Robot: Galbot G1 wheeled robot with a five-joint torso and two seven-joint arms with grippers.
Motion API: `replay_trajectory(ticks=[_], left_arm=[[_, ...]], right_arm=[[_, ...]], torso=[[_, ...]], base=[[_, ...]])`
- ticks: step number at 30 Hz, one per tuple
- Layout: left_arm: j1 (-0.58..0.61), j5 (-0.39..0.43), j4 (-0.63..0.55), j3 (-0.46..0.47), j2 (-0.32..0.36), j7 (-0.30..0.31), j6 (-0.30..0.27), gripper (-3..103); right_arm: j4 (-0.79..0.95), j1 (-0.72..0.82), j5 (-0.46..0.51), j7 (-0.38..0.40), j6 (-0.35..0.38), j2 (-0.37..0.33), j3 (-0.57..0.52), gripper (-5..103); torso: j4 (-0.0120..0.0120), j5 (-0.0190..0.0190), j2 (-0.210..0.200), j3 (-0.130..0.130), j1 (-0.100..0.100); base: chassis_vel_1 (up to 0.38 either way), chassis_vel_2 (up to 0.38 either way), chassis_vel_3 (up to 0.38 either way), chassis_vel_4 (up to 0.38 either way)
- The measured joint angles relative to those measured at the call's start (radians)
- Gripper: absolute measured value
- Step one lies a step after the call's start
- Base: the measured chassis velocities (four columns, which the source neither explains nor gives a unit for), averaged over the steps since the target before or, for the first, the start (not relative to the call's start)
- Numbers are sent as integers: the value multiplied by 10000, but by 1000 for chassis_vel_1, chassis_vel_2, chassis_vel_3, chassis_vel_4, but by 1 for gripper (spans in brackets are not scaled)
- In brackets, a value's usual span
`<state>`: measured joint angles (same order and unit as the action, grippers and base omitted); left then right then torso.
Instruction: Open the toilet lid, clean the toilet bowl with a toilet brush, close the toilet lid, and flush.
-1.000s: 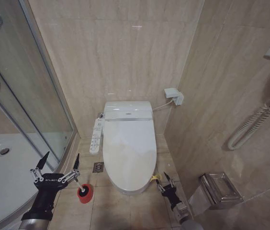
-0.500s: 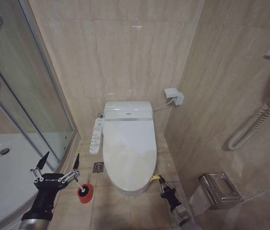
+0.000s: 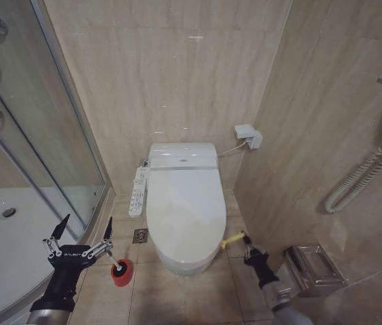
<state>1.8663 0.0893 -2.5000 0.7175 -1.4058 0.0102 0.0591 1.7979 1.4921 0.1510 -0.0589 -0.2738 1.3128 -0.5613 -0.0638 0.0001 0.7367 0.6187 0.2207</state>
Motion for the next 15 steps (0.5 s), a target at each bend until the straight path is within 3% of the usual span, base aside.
replay_trajectory(ticks=[9,13,15], left_arm=[[0,0,0,0,0,0,0,100],[0,0,0,0,0,1,0,100],[1,0,0,0,0,0,0,100]], right_arm=[[2210,-391,1514,616,1321,-491,-418,0],[3025,-1985,2484,1284,2871,-1045,-318,0],[3085,-2410,2766,1412,3222,-1175,-277,0]], torso=[[3,-3,0,-1,0],[1,-3,0,0,0],[1,-4,0,0,0]], base=[[0,0,0,0],[0,0,0,0],[0,0,0,0]])
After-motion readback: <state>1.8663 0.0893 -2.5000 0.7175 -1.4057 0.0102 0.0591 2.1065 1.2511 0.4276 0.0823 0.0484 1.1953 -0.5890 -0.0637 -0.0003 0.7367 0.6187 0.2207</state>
